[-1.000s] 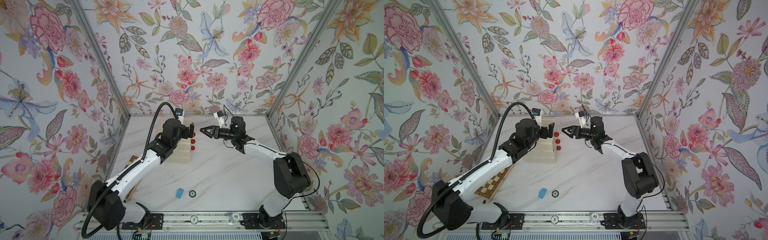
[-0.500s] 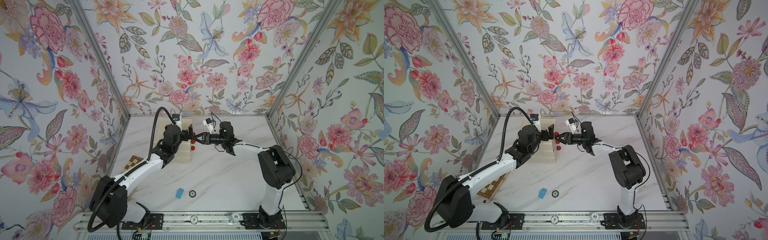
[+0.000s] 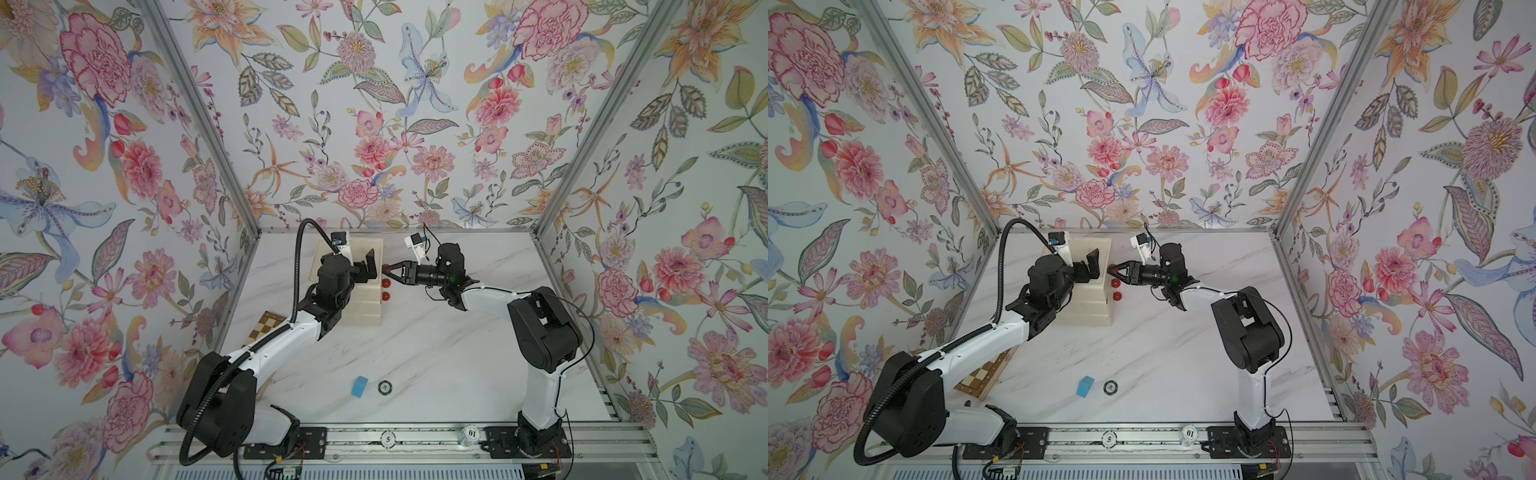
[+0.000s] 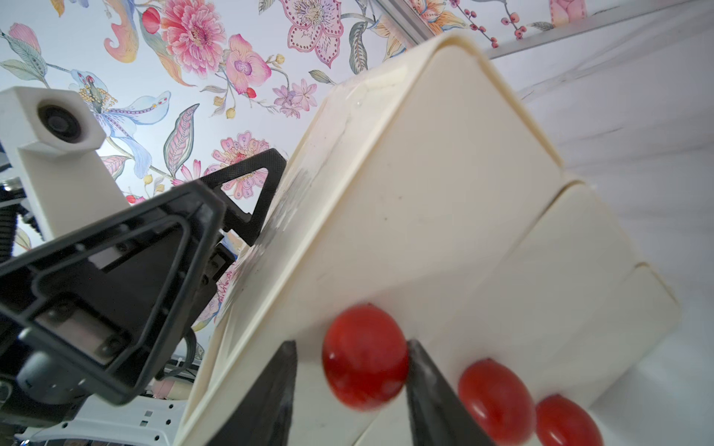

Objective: Take the mice out of the drawer
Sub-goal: Open the drawer in the storage box.

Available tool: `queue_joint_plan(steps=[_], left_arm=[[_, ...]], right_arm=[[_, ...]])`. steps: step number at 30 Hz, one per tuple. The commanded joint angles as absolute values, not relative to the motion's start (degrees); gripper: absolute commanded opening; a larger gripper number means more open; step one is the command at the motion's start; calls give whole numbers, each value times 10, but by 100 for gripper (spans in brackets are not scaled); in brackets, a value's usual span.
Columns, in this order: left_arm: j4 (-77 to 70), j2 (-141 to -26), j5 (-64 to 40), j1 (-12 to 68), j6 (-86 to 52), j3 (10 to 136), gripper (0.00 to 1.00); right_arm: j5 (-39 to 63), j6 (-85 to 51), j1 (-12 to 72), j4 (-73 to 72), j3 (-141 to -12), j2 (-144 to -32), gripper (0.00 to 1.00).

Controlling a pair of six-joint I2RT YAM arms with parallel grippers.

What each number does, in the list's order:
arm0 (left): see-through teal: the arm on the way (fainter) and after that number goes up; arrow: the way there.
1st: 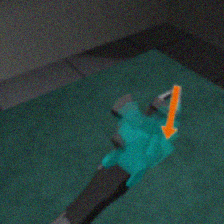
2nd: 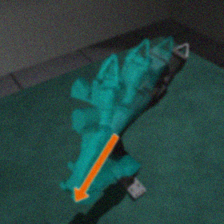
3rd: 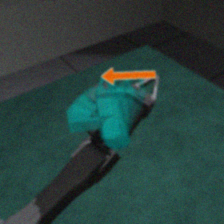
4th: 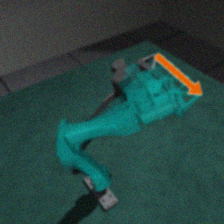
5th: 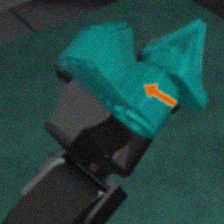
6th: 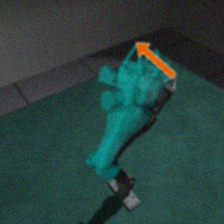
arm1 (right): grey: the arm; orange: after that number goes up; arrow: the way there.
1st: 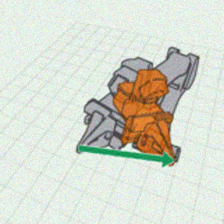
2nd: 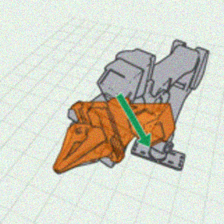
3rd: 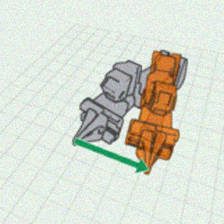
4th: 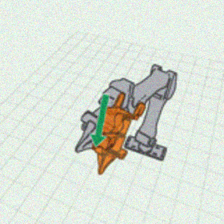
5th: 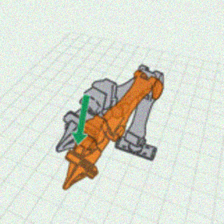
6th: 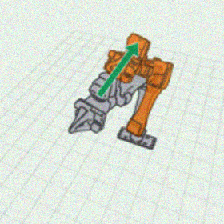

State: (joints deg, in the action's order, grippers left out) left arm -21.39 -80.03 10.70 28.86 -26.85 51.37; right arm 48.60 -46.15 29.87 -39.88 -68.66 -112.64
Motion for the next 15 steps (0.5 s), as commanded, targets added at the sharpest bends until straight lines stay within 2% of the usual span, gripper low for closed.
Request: queue_joint_plan(steps=[1, 5, 15], left_arm=[[-202, -798, 91, 282, -291, 492, 100], [-202, -803, 90, 277, -297, 491, 100], [-197, -812, 81, 249, -331, 482, 100]], right_arm=[[487, -472, 298, -425, -702, -1135, 33], [464, -479, 287, -428, -674, -1112, 26], [399, -449, 177, -350, -560, -995, 22]])
